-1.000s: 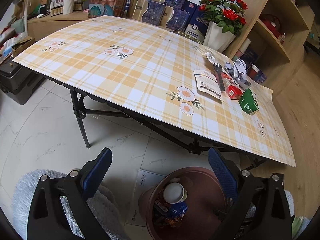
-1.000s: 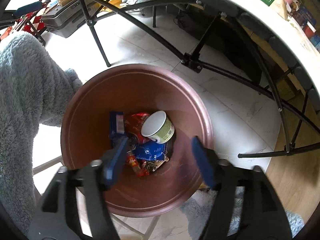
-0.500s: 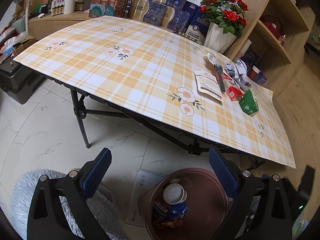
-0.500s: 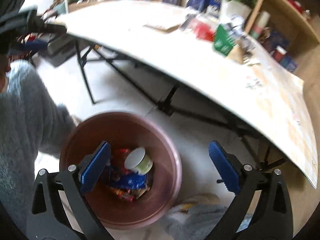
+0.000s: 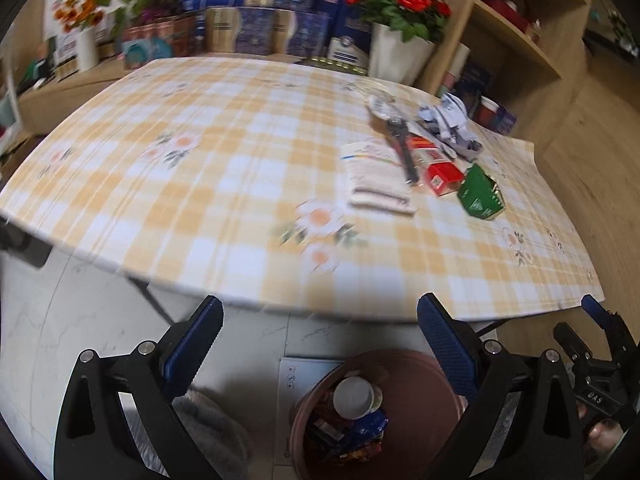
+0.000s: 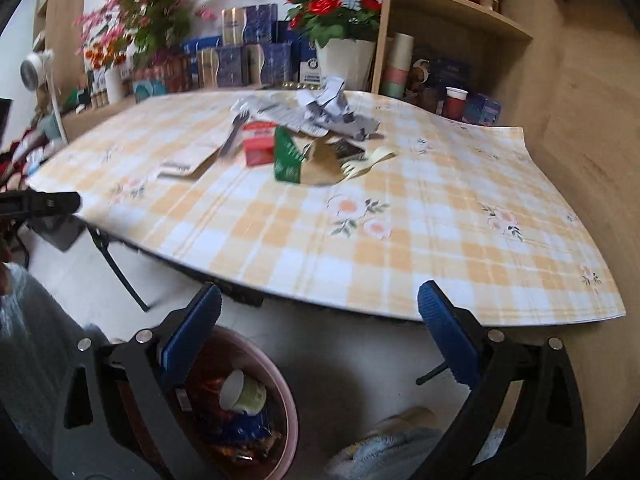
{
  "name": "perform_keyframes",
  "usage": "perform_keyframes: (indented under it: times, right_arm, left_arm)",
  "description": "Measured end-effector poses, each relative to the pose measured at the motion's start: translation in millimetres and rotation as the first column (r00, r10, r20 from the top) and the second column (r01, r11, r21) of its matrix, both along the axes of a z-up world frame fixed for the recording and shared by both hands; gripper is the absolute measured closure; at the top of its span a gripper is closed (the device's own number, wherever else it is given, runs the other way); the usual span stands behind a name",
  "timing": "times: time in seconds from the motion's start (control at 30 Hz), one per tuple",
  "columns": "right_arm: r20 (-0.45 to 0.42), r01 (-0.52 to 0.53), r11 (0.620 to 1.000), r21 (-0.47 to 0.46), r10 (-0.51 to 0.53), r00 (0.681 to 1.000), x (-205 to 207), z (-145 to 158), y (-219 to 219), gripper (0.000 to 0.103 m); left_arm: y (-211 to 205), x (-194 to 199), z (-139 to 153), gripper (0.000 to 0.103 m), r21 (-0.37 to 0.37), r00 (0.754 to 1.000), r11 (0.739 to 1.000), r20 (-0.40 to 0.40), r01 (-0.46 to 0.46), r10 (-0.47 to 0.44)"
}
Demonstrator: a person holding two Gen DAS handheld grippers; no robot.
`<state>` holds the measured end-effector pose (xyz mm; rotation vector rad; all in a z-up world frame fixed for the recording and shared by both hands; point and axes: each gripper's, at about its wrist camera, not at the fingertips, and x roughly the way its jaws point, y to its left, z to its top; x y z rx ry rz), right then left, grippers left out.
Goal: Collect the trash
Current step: 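Grasp the white 'Happy infinity' candle packet with the left gripper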
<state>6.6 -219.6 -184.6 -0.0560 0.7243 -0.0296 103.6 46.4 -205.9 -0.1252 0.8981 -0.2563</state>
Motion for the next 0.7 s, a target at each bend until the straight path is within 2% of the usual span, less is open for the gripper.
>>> perform_keyframes:
  times: [0.1, 0.23, 0.4, 0.7]
  right_arm:
    - [0.027, 0.016, 1.000, 0.006, -0.016, 1.000, 4.5, 0.5, -9.8, 0.006]
    - [0.010, 0.040, 0.997, 0.071, -0.041, 0.999, 12.3, -4.2, -22.1, 0.006]
    - [0.002, 0.049, 0.989, 0.139, -0.050, 0.999, 22.0, -6.0, -30.7, 0.006]
    - [-0.042, 0.051, 0.976, 0.213, -0.043, 0.998, 33.2, -16.4, -39.4, 0.006]
  left_arm:
    - [-22.1, 27.8, 6.5, 0.008, 0.010, 0.999, 0.999, -0.012, 0.036, -0.035]
    - [-49.0, 68.2, 9.2, 0.008, -0.013, 0.997, 0.997, -0.033, 0.074, -0.075]
    - [-72.1, 105.3, -1.5, 0.008, 0.054, 0.993, 0.993, -0.061, 0.102, -0.099]
    - [-92.6, 147.3, -21.7, 0.008, 0.108, 0.988, 0.987, -0.113, 0.116, -0.104]
